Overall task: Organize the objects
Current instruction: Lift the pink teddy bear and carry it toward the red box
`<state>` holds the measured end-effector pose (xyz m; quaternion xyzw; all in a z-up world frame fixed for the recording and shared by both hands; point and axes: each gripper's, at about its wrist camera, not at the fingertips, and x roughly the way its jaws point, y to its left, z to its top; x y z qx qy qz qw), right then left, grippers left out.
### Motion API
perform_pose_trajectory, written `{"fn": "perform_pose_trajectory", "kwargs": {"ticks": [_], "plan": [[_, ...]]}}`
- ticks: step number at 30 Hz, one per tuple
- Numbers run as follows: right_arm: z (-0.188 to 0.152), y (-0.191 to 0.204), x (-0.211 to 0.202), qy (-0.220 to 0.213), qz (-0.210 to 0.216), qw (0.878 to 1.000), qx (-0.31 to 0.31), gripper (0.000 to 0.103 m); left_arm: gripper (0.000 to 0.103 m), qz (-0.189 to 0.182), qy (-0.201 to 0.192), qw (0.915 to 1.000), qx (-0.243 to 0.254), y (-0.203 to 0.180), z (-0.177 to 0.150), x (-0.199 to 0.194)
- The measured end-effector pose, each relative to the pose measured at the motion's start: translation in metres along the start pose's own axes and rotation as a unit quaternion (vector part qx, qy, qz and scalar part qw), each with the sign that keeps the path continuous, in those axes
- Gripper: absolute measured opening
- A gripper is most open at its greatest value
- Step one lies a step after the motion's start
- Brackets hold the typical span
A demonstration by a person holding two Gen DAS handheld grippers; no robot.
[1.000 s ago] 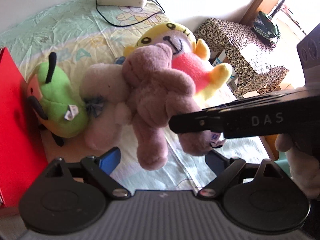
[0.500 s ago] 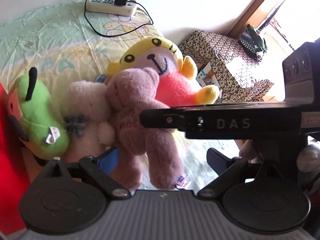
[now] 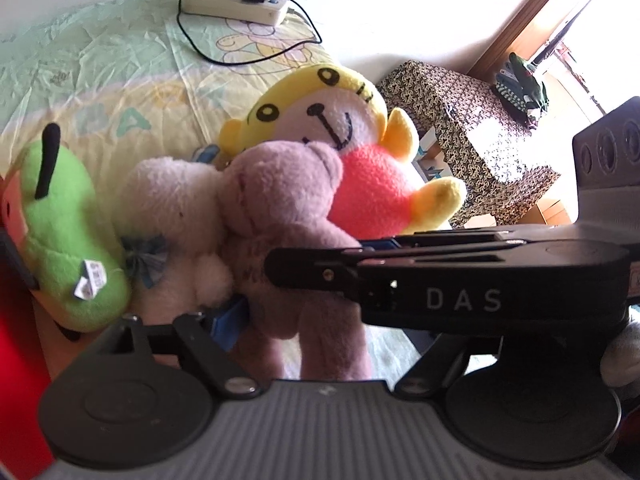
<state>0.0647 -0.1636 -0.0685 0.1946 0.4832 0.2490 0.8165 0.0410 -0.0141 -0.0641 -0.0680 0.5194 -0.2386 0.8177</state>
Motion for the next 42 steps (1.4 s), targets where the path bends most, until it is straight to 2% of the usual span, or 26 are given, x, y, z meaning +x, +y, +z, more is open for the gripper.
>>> {"fn": "perform_pose_trajectory", "kwargs": {"ticks": [3, 11, 16, 20, 26, 34, 37, 42], "plan": [[-0.002, 0.001, -0.010, 0.001, 0.002, 1.000, 0.002, 0.029, 0.070, 0.002, -0.003, 1.0000, 0.008, -0.003, -0.003, -0.006], [-0.008, 0.012, -0.035, -0.014, -0.001, 1.000, -0.013, 0.029, 0.070, 0.008, -0.020, 0.9983, 0.055, -0.028, -0.015, -0.023], [-0.012, 0.024, -0.053, -0.034, 0.004, 0.999, -0.031, 0.028, 0.070, 0.002, -0.045, 0.9974, 0.057, -0.035, -0.018, -0.043], [-0.015, 0.028, -0.054, -0.042, 0.018, 0.998, -0.044, 0.028, 0.070, 0.011, -0.060, 0.9965, 0.058, -0.040, -0.025, -0.056], [-0.017, 0.026, -0.055, -0.046, 0.042, 0.998, -0.018, 0.028, 0.070, 0.020, -0.061, 0.9965, 0.055, -0.041, -0.033, -0.063], [-0.010, 0.053, -0.074, -0.081, 0.096, 0.992, -0.020, 0.028, 0.070, 0.041, -0.115, 0.9906, 0.061, -0.046, -0.030, -0.109], [-0.006, 0.067, -0.071, -0.085, 0.113, 0.990, -0.018, 0.028, 0.070, 0.049, -0.133, 0.9884, 0.054, -0.038, -0.029, -0.127], [0.002, 0.110, -0.066, -0.106, 0.128, 0.985, -0.048, 0.028, 0.070, 0.058, -0.171, 0.9823, 0.050, -0.014, -0.030, -0.164]]}}
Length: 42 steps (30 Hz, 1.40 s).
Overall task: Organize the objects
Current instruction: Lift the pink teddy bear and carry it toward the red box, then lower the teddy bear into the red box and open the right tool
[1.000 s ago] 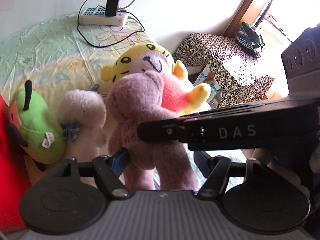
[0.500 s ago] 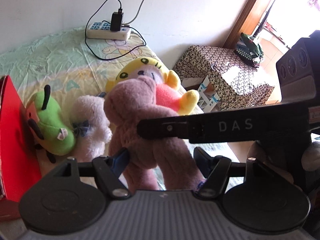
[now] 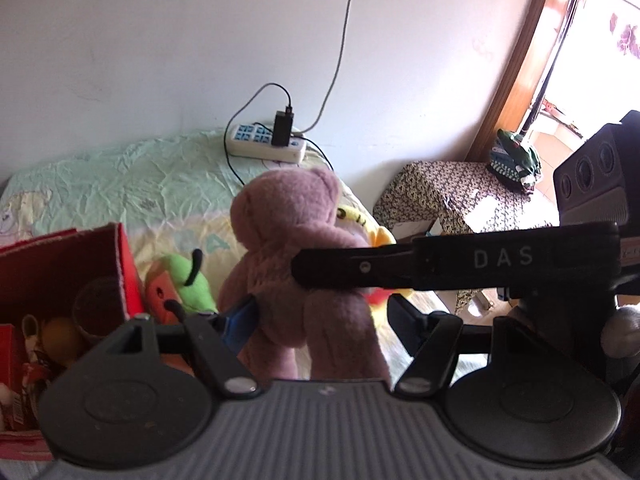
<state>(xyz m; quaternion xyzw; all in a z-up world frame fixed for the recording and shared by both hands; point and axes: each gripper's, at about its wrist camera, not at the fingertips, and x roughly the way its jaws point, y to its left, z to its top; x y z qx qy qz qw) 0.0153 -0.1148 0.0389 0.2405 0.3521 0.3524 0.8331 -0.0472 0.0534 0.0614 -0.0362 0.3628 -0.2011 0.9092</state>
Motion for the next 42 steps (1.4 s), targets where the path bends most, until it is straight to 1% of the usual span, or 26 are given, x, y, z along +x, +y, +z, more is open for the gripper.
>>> {"fn": "perform_pose_trajectory", "kwargs": {"ticks": [2, 6, 8, 10, 14, 17, 20, 23, 26, 29, 32, 34, 37, 39, 41, 42], "plan": [[0.004, 0.016, 0.014, -0.001, 0.011, 1.000, -0.008, 0.028, 0.070, 0.009, -0.014, 0.9999, -0.001, 0.014, 0.003, -0.014], [0.007, 0.053, 0.049, 0.001, 0.033, 0.999, -0.038, 0.028, 0.070, 0.029, -0.042, 0.9986, -0.013, 0.053, 0.005, -0.048], [0.004, 0.068, 0.071, 0.004, 0.039, 0.998, -0.050, 0.028, 0.070, 0.043, -0.049, 0.9977, -0.019, 0.074, 0.004, -0.060], [-0.001, 0.077, 0.097, 0.014, 0.047, 0.998, -0.048, 0.028, 0.070, 0.056, -0.050, 0.9969, -0.024, 0.095, 0.001, -0.068], [-0.015, 0.088, 0.146, 0.041, 0.051, 0.997, -0.045, 0.027, 0.070, 0.080, -0.034, 0.9952, -0.043, 0.142, -0.010, -0.070], [-0.027, 0.089, 0.180, 0.063, 0.054, 0.996, -0.024, 0.027, 0.070, 0.100, -0.014, 0.9934, -0.054, 0.174, -0.021, -0.063], [-0.035, 0.088, 0.205, 0.082, 0.056, 0.995, -0.001, 0.027, 0.070, 0.115, 0.007, 0.9912, -0.064, 0.200, -0.030, -0.056], [-0.042, 0.088, 0.227, 0.103, 0.046, 0.994, 0.007, 0.027, 0.070, 0.122, 0.023, 0.9891, -0.080, 0.222, -0.041, -0.044], [-0.046, 0.083, 0.240, 0.122, 0.035, 0.992, 0.020, 0.027, 0.070, 0.123, 0.042, 0.9873, -0.092, 0.240, -0.050, -0.033], [-0.048, 0.075, 0.248, 0.139, 0.028, 0.989, 0.043, 0.027, 0.070, 0.125, 0.052, 0.9863, -0.094, 0.245, -0.058, -0.026], [-0.052, 0.075, 0.257, 0.162, -0.009, 0.986, 0.036, 0.026, 0.070, 0.128, 0.063, 0.9847, -0.100, 0.250, -0.062, -0.020], [-0.053, 0.077, 0.257, 0.163, -0.010, 0.986, 0.037, 0.026, 0.070, 0.133, 0.075, 0.9825, -0.107, 0.257, -0.065, -0.012], [-0.054, 0.078, 0.258, 0.167, -0.019, 0.985, 0.027, 0.028, 0.070, 0.128, 0.089, 0.9801, -0.123, 0.266, -0.070, -0.004], [-0.054, 0.077, 0.258, 0.169, -0.022, 0.985, 0.025, 0.032, 0.071, 0.125, 0.096, 0.9793, -0.128, 0.268, -0.073, -0.001], [-0.053, 0.076, 0.256, 0.167, -0.026, 0.985, 0.022, 0.034, 0.073, 0.128, 0.098, 0.9794, -0.121, 0.265, -0.075, 0.001], [-0.052, 0.075, 0.254, 0.164, -0.029, 0.986, 0.020, 0.036, 0.073, 0.131, 0.099, 0.9795, -0.117, 0.263, -0.075, 0.002]]}}
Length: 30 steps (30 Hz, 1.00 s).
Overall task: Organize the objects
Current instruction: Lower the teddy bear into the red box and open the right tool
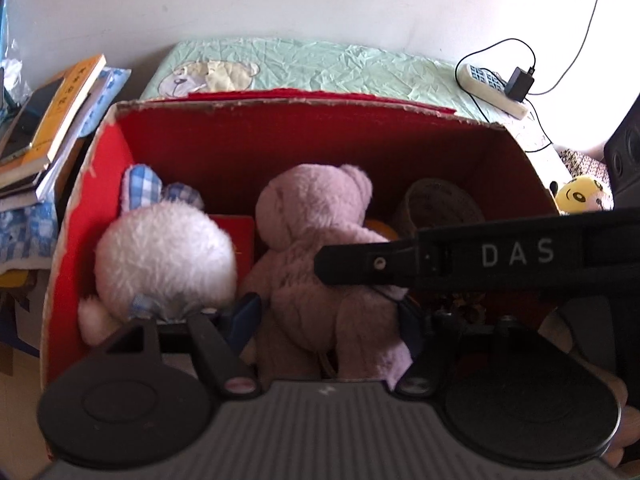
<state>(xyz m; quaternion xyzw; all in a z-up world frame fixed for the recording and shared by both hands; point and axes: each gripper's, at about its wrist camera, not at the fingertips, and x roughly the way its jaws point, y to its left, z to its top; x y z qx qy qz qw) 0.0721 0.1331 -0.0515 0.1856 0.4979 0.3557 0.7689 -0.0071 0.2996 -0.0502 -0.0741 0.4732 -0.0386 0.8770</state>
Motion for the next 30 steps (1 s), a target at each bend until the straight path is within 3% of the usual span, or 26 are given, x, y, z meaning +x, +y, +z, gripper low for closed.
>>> {"fn": "perform_pose_trajectory", "kwargs": {"ticks": [3, 6, 7, 9, 15, 22, 30], "plan": [[0.000, -0.006, -0.009, -0.014, -0.005, 1.000, 0.010, 0.041, 0.074, 0.009, 0.001, 0.9999, 0.005, -0.004, -0.001, 0.002], [-0.004, -0.010, -0.018, -0.030, -0.018, 0.999, 0.018, 0.039, 0.075, 0.014, 0.005, 0.9999, 0.002, -0.005, -0.001, 0.003], [-0.004, -0.010, -0.019, -0.030, -0.022, 0.999, 0.018, 0.038, 0.076, 0.016, 0.007, 0.9999, 0.001, -0.005, -0.002, 0.003], [-0.003, -0.009, -0.015, -0.025, -0.033, 0.999, 0.013, 0.024, 0.077, 0.022, 0.010, 0.9997, 0.004, -0.007, -0.003, 0.003], [-0.002, 0.002, -0.003, -0.025, -0.040, 0.999, -0.009, 0.020, 0.079, 0.046, 0.014, 0.9987, 0.013, -0.014, -0.004, 0.001], [-0.004, 0.008, -0.005, -0.032, -0.040, 0.999, -0.015, 0.025, 0.082, 0.060, 0.015, 0.9981, 0.005, -0.013, -0.001, -0.004], [-0.010, 0.019, -0.036, -0.083, -0.102, 0.989, -0.065, 0.032, 0.089, 0.080, -0.005, 0.9968, 0.008, -0.026, 0.005, -0.022]]}}
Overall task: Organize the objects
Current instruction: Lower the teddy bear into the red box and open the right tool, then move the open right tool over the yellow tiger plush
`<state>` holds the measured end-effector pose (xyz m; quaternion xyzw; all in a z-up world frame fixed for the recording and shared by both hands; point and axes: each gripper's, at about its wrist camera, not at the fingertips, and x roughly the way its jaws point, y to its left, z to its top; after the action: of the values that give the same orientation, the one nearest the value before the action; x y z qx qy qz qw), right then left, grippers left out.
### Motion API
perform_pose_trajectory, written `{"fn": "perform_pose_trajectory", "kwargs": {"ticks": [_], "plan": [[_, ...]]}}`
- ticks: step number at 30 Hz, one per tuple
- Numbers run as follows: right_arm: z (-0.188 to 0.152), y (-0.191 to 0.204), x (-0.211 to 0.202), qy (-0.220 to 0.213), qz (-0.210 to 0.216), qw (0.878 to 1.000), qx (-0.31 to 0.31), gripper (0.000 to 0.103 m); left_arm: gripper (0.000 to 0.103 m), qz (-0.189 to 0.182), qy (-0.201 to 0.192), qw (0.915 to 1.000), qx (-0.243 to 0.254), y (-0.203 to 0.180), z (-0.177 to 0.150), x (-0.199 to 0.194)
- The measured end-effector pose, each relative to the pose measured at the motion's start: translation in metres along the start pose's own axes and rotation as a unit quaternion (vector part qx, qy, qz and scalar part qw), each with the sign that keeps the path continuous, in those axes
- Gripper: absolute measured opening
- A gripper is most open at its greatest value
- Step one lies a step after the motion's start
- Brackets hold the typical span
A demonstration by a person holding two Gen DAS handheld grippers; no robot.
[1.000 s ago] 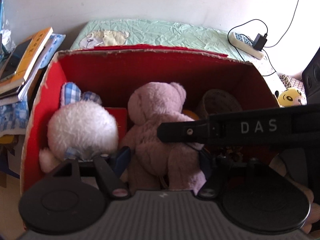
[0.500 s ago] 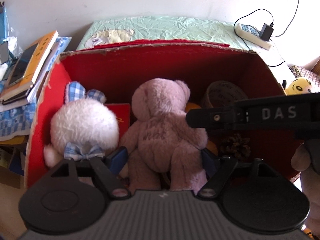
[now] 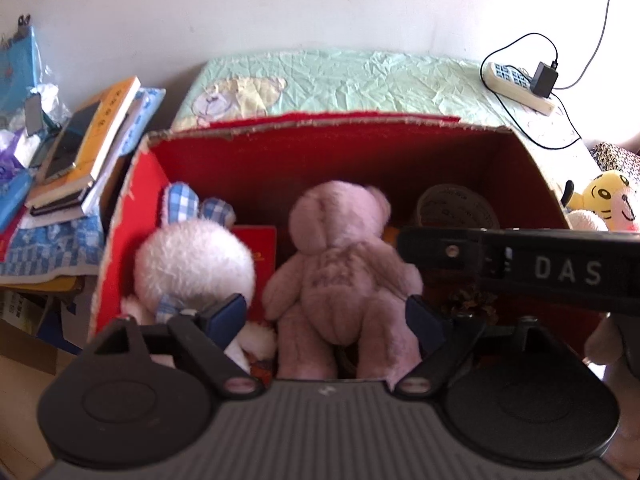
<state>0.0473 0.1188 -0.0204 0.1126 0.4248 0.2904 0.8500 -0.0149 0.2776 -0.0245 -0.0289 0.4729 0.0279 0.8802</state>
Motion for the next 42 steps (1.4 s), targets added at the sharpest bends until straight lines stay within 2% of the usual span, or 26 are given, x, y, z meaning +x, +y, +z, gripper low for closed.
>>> {"fn": "perform_pose_trajectory", "kwargs": {"ticks": [6, 14, 18, 31, 42], "plan": [[-0.004, -0.007, -0.022, -0.024, -0.036, 0.999, -0.025, 0.039, 0.090, 0.013, -0.006, 0.9999, 0.007, -0.014, 0.000, -0.008], [-0.009, -0.012, -0.052, -0.046, -0.070, 0.995, -0.052, 0.041, 0.090, 0.026, -0.010, 0.9996, 0.008, -0.040, -0.002, -0.022], [-0.010, -0.023, -0.071, -0.053, -0.091, 0.993, -0.047, 0.051, 0.090, 0.027, -0.020, 0.9994, 0.011, -0.058, 0.000, -0.032], [-0.016, -0.073, -0.127, -0.076, -0.109, 0.991, -0.023, 0.051, 0.092, 0.022, -0.044, 0.9978, 0.043, -0.134, 0.009, -0.052], [-0.021, -0.121, -0.167, -0.090, -0.148, 0.985, 0.002, 0.051, 0.092, 0.001, -0.053, 0.9960, 0.071, -0.201, 0.013, -0.055]]}}
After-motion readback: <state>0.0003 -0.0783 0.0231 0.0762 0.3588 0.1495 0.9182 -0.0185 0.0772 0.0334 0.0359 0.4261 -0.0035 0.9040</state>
